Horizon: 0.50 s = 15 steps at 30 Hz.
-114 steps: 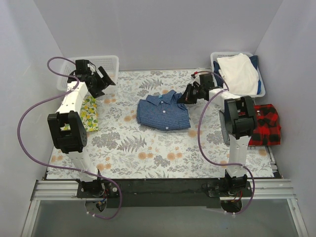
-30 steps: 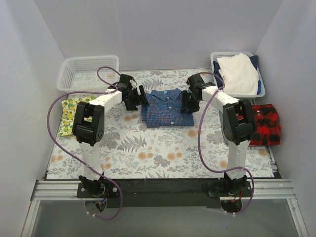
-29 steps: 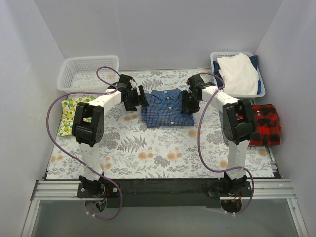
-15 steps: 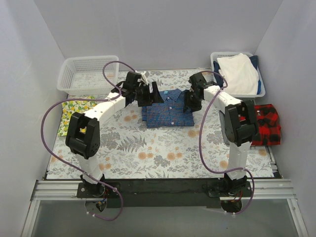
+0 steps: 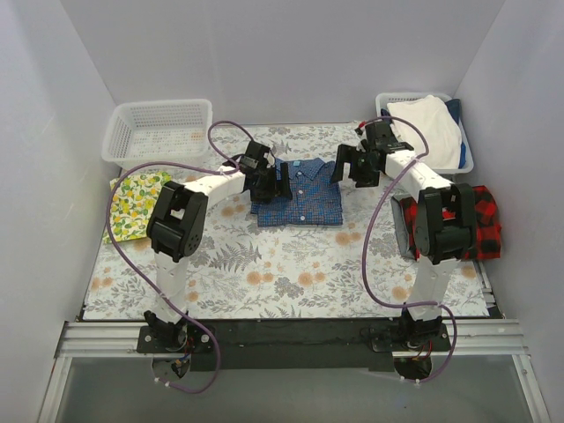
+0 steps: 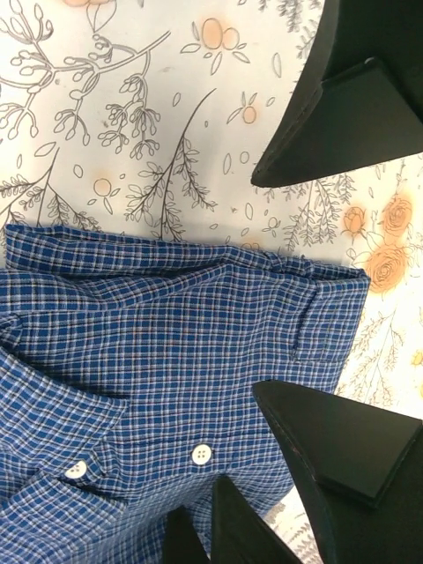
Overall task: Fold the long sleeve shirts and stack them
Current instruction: Fold the shirt
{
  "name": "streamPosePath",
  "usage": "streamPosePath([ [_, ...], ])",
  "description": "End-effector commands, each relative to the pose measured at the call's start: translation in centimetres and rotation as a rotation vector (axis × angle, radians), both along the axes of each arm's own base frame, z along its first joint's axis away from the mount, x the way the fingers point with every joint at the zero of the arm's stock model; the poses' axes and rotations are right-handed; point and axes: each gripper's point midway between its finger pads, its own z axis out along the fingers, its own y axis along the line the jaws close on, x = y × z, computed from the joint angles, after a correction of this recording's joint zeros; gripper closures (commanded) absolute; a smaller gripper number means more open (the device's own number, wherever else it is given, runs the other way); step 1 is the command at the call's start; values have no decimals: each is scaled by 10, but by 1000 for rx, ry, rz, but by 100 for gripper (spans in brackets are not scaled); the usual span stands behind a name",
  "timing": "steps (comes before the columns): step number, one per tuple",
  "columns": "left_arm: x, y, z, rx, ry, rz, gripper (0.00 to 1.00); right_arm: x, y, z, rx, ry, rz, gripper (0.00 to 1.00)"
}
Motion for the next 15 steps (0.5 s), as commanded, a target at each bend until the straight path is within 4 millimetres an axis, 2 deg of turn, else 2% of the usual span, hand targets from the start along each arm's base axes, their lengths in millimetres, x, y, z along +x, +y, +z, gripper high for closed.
streamPosePath([
  [1,-13,26,-31,147,59,30,21,10,12,-9,132,-42,85,1],
  [3,-17,31,-39,168,73,28,22,9,22,-12,197,-29,134,1],
  [8,-23,31,-46,167,97,15,22,1,35,-46,277,41,167,1],
  [11,-27,29,-49,157,119,10,21,-3,38,-65,288,85,164,5],
  [15,-29,28,-48,149,126,3,21,-13,38,-93,285,154,164,16],
])
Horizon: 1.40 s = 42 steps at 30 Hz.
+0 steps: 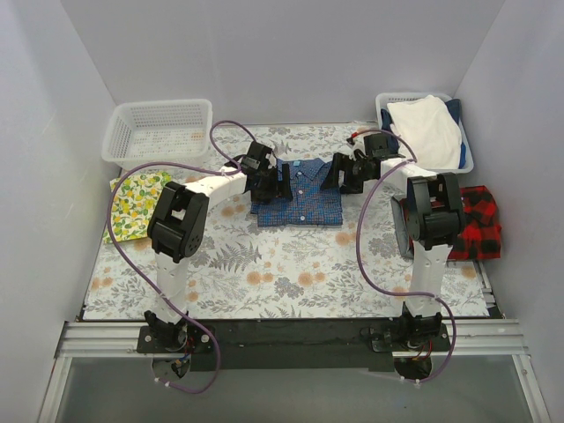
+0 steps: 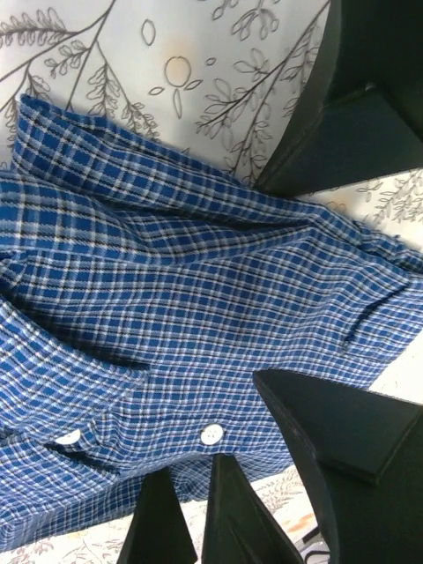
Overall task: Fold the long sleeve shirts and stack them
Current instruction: Fold the shirt, then neatly place the folded shirt to the corner
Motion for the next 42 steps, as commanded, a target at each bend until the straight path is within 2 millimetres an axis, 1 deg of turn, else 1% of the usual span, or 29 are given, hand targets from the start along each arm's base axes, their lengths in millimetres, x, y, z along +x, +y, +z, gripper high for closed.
streamPosePath([
  [1,-31,24,-43,107,144,5,21,-24,4,-54,-9,134,32,18],
  [5,-32,23,-44,101,150,1,21,-34,13,-72,-22,177,65,26],
  [8,-33,22,-44,95,157,0,21,-40,19,-81,-30,200,81,37],
  [13,-36,21,-46,86,170,-4,22,-49,33,-87,-43,223,125,48],
  [15,-38,21,-47,83,172,-1,22,-53,34,-91,-63,241,131,61],
  [16,-38,21,-46,81,170,-2,22,-54,34,-92,-70,248,126,71],
  [17,-37,21,-44,81,165,0,22,-55,32,-93,-80,255,118,93],
  [18,-35,20,-42,80,157,2,21,-55,29,-92,-101,253,108,99],
  [20,-32,21,-33,81,141,5,21,-56,21,-94,-148,250,91,99],
  [21,-30,20,-27,78,131,3,20,-56,17,-90,-165,246,86,99],
  [22,-23,17,-11,62,100,3,19,-57,13,-89,-187,241,83,99],
  [23,-23,18,-3,63,93,2,18,-59,5,-91,-229,237,73,99],
  [24,-20,17,7,58,74,0,17,-60,1,-83,-251,229,71,99],
  [25,-15,16,29,43,37,-1,16,-62,-4,-81,-274,226,67,99],
  [26,-13,16,39,42,19,2,14,-68,-12,-84,-320,231,64,99],
  [27,-10,18,52,39,-8,2,10,-72,-18,-74,-342,228,61,99],
  [28,-7,19,66,32,-35,4,8,-77,-24,-72,-367,233,60,99],
  [29,-5,20,85,18,-75,6,5,-80,-32,-70,-407,222,62,99],
  [30,-3,24,94,25,-101,9,3,-92,-41,-64,-431,232,63,99],
  [32,-1,28,115,18,-149,11,2,-102,-55,-59,-480,234,63,99],
  [33,2,32,120,18,-161,20,2,-116,-66,-54,-503,246,72,99],
  [35,2,35,128,12,-171,29,2,-123,-86,-49,-573,239,48,99],
  [36,3,37,134,4,-180,35,2,-132,-94,-40,-595,235,48,99],
  [37,4,39,137,-3,-182,43,2,-135,-101,-36,-615,235,35,99],
  [38,4,39,139,-8,-186,44,2,-139,-117,-32,-660,242,6,99],
  [39,4,40,142,-13,-191,46,2,-138,-124,-19,-669,217,-22,99],
  [40,4,40,142,-13,-190,51,2,-142,-131,-16,-687,218,-38,99],
  [41,5,42,143,-14,-192,58,2,-142,-149,-4,-732,200,-88,99],
  [42,5,42,143,-12,-191,63,2,-143,-158,2,-753,191,-113,99],
])
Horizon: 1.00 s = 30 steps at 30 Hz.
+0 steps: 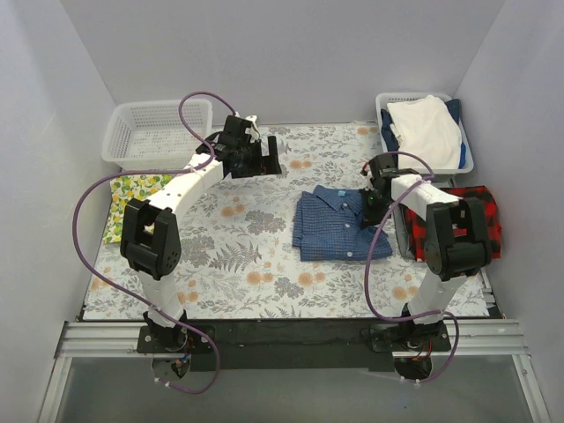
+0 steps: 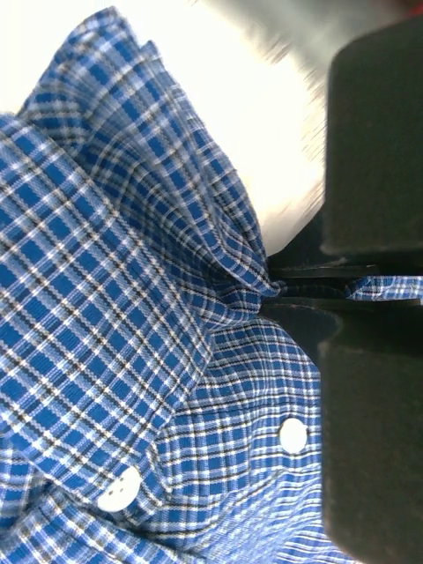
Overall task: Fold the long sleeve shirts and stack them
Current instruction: Neatly place the folded shirt to the corner
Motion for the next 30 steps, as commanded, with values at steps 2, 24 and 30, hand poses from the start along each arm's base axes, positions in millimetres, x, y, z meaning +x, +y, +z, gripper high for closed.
streamPosePath([
  [2,0,9,24,-5,-37,31,2,-29,-96,41,-319,-14,-140,99],
  [24,-11,23,26,-59,-11,45,2,-43,-283,163,-637,-200,-687,99],
  [30,-10,25,20,-60,8,58,2,-22,-315,162,-651,-184,-766,99],
])
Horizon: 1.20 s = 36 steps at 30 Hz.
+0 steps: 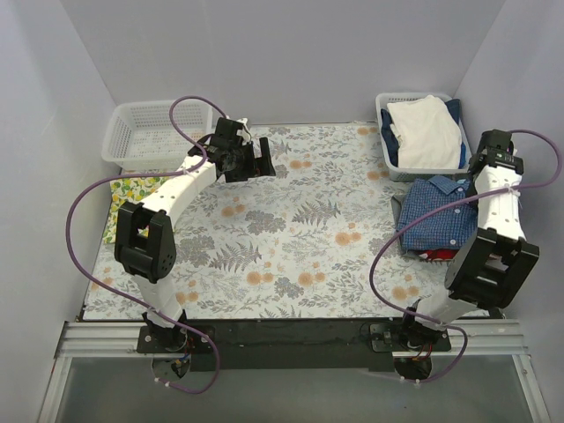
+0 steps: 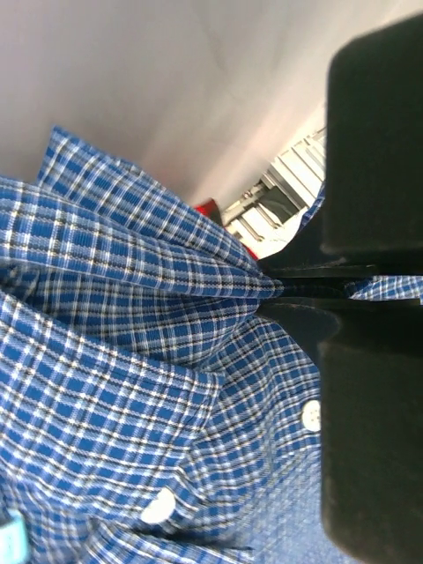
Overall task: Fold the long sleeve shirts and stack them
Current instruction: Neatly place the folded shirt to the corner
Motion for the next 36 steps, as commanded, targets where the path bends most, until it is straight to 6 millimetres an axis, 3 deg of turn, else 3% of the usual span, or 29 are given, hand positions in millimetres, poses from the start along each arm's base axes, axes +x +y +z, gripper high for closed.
streamPosePath([
  [1,-3,6,19,-20,-29,13,2,17,-29,16,-76,-52,-86,99],
  [2,-1,9,17,-13,-28,30,2,19,-33,14,-75,-51,-109,99],
  [3,-1,9,16,-11,-27,32,2,20,-33,12,-71,-49,-111,89],
  [4,-1,11,15,-4,-23,38,2,21,-33,10,-66,-50,-113,72],
  [6,1,16,14,11,-29,58,2,23,-32,12,-63,-73,-129,51],
  [7,2,18,13,17,-28,67,2,23,-32,14,-63,-86,-133,33],
  [10,4,22,9,29,-25,88,2,24,-34,35,-91,-160,-155,18],
  [14,8,22,10,30,-31,100,2,28,-21,68,-67,-315,-120,16],
  [19,11,22,13,31,-46,101,2,37,23,76,5,-397,47,15],
  [22,12,23,16,33,-57,97,2,45,74,88,29,-445,211,14],
  [28,13,21,22,31,-73,82,2,52,143,99,116,-515,394,14],
  [29,14,21,23,31,-76,83,2,54,165,104,143,-534,457,14],
  [32,14,22,25,33,-84,84,2,57,200,111,191,-569,565,14],
  [36,16,28,26,58,-102,98,2,58,247,108,243,-566,713,14],
])
